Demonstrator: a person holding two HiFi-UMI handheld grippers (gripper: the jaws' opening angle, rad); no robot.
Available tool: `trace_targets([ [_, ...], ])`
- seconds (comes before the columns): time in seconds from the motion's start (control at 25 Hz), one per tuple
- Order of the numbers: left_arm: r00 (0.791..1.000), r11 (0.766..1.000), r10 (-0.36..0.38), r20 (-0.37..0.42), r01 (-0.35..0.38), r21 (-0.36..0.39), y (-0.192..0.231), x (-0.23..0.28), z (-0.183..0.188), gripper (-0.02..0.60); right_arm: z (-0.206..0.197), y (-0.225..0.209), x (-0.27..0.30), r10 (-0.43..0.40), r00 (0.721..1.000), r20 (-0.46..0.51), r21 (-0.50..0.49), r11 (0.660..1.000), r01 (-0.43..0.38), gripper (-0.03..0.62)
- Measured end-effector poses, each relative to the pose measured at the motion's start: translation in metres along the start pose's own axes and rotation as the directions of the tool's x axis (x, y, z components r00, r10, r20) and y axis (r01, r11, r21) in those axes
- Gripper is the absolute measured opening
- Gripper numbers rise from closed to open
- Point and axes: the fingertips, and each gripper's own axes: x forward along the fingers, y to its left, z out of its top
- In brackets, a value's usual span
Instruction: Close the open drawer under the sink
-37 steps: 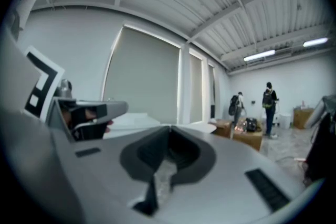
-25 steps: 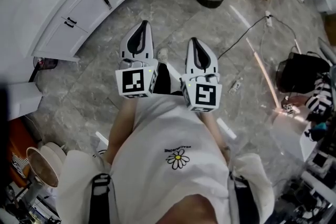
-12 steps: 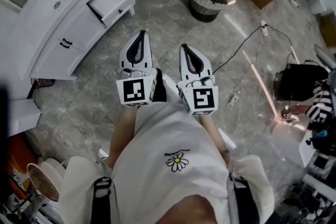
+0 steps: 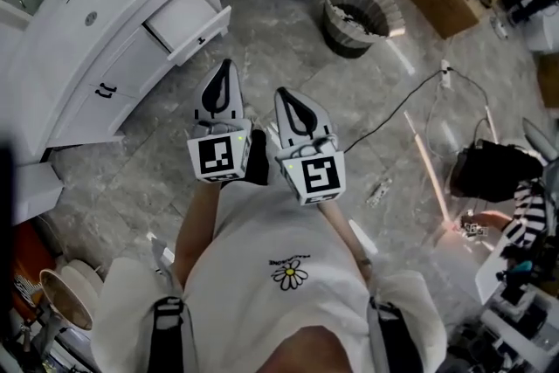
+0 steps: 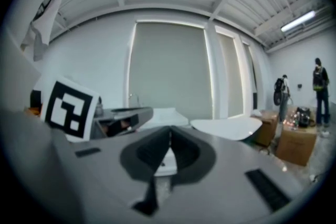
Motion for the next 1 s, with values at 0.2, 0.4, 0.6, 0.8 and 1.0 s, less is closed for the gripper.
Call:
trace_targets([
  [0.2,0.999,0.996,0.033,-0.019,-0.031,0.082,0.02,0.051,-0.001,0.02,0.002,-0.019,0.066,0.059,0.998,-0.022,-0.001,0.998,-0.059,0.029],
  [0.4,0.991,0.986,0.133,-0.026,-0.13,0.108,0.063,0.104,-0.004,0.02,-0.003,-0.025,0.139,0.156,0.985,-0.073,0.068,0.986,-0.151,0.029],
  [0.6,0.977,0.976,0.211,0.008,-0.212,0.06,0.103,0.144,0.011,0.02,0.02,-0.022,0.198,0.244,0.968,-0.065,0.041,0.97,-0.241,0.029],
  [0.8,0.936,0.936,0.351,0.002,-0.351,0.023,0.133,0.151,0.012,0.02,0.03,-0.029,0.235,0.324,0.943,-0.077,0.018,0.946,-0.324,0.029],
  [1.0,0.837,0.837,0.547,0.015,-0.547,0.012,0.168,0.146,0.014,0.02,0.051,-0.039,0.279,0.422,0.906,-0.045,-0.022,0.906,-0.423,0.029],
])
